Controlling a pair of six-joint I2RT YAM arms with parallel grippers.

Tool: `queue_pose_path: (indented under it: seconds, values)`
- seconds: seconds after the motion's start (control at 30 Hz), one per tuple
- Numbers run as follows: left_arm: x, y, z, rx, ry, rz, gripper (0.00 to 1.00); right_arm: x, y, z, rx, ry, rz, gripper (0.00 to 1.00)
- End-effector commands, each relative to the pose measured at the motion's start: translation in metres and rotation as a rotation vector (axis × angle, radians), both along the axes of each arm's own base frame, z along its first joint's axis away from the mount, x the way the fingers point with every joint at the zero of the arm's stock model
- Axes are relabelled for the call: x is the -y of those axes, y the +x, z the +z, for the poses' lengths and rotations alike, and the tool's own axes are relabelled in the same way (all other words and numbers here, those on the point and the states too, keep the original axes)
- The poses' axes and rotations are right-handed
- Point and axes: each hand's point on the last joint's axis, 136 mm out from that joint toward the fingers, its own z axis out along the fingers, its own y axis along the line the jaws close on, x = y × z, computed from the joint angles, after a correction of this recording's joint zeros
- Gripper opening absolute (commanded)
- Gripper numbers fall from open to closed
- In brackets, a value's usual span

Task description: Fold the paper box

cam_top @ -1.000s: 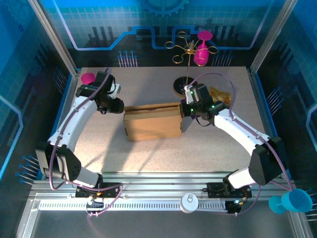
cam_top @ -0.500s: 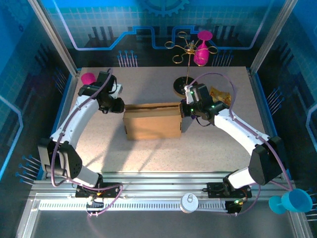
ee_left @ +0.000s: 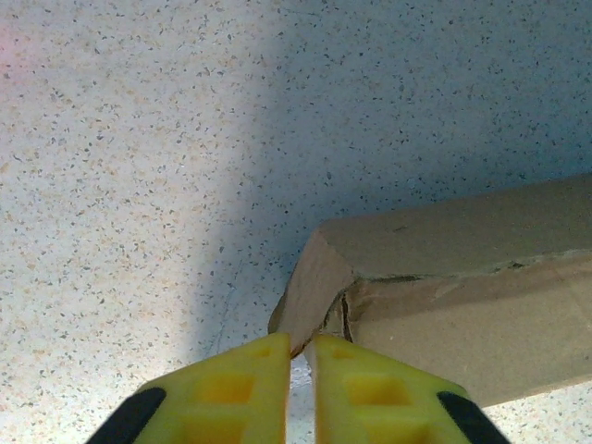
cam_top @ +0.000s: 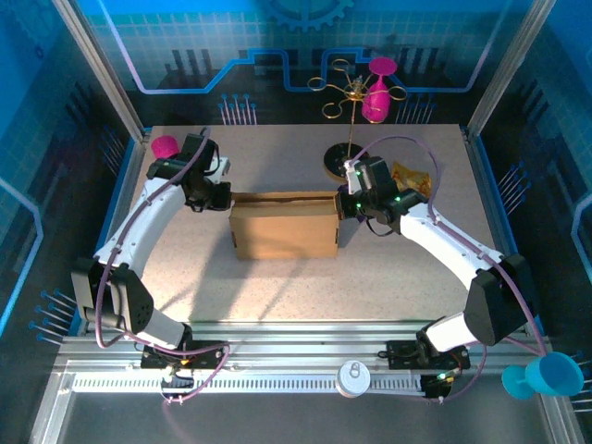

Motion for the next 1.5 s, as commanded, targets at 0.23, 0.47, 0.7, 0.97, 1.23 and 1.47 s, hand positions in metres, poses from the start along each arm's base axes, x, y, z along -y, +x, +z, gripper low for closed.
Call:
queue_pose_path:
  seconds: [0.23, 0.47, 0.7, 0.97, 1.23, 1.47]
  values:
    - [0.007, 0.004, -0.012, -0.014, -0.014, -0.014, 0.28, 0.003, -0.001, -0.007, -0.025, 0.006, 0.021, 0.0]
    - [0.01, 0.011, -0.01, -0.001, -0.023, -0.016, 0.2, 0.004, -0.001, -0.005, -0.025, 0.007, 0.019, 0.0]
    - [0.013, 0.001, -0.002, -0.039, -0.064, 0.022, 0.1, 0.006, 0.0, -0.006, -0.02, 0.0, 0.006, 0.0]
    - [0.022, -0.017, -0.01, -0.213, -0.154, 0.137, 0.02, 0.001, -0.001, -0.007, -0.008, -0.004, 0.012, 0.0]
    - [0.03, -0.019, -0.001, -0.294, -0.197, 0.187, 0.01, -0.001, -0.002, -0.007, -0.002, -0.007, 0.011, 0.0]
    - [0.038, -0.018, 0.007, -0.332, -0.238, 0.182, 0.01, 0.002, -0.003, -0.01, -0.003, -0.014, 0.004, 0.0]
